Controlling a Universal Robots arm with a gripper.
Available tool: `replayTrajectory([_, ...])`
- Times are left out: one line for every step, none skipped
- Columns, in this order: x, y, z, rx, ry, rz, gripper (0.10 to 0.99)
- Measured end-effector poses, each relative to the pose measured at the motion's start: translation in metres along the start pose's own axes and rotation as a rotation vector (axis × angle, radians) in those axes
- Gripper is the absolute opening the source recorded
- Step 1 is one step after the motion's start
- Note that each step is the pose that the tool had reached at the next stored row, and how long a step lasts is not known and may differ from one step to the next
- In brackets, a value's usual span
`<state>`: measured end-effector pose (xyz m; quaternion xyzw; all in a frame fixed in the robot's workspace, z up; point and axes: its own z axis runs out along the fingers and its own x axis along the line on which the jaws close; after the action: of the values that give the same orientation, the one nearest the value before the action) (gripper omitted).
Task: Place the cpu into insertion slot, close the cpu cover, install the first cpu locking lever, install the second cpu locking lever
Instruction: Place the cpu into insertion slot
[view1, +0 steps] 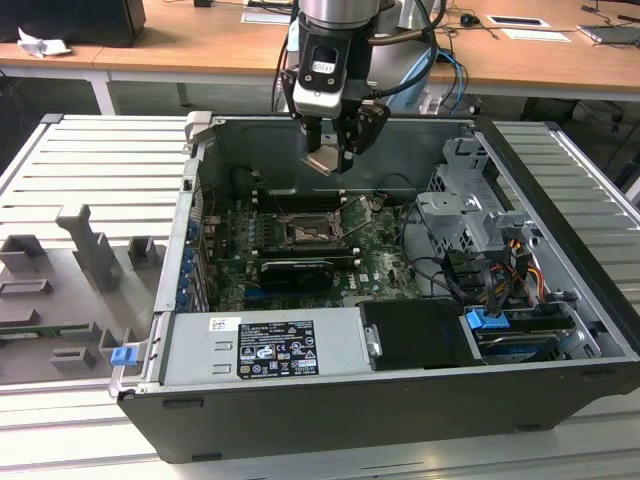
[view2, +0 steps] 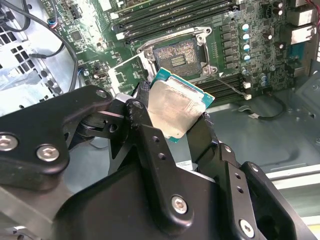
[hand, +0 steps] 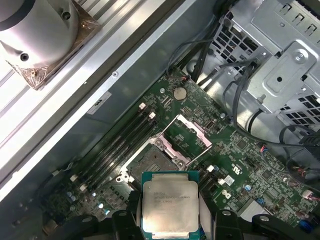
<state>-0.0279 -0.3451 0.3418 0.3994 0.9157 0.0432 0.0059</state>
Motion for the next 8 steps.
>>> replayTrajectory([0.0000, 0.0000, 0.0001, 0.000, -0.0002, 0.003, 0.545])
replayTrajectory([0.0000, 0.0000, 0.0002, 0.000, -0.0005, 0.005, 0.545])
replayTrajectory([0.0000, 0.0000, 0.0003, 0.000, -0.0006, 0.008, 0.545])
replayTrajectory([0.0000, 0.0000, 0.0005, 0.000, -0.0010, 0.013, 0.545])
replayTrajectory([0.0000, -0.0001, 0.0007, 0.000, -0.0015, 0.018, 0.545])
replayTrajectory([0.0000, -0.0001, 0.0009, -0.001, -0.0019, 0.023, 0.545])
replayTrajectory([0.0000, -0.0001, 0.0011, -0.001, -0.0024, 0.028, 0.545])
replayTrajectory([0.0000, -0.0001, 0.0011, -0.001, -0.0026, 0.030, 0.545])
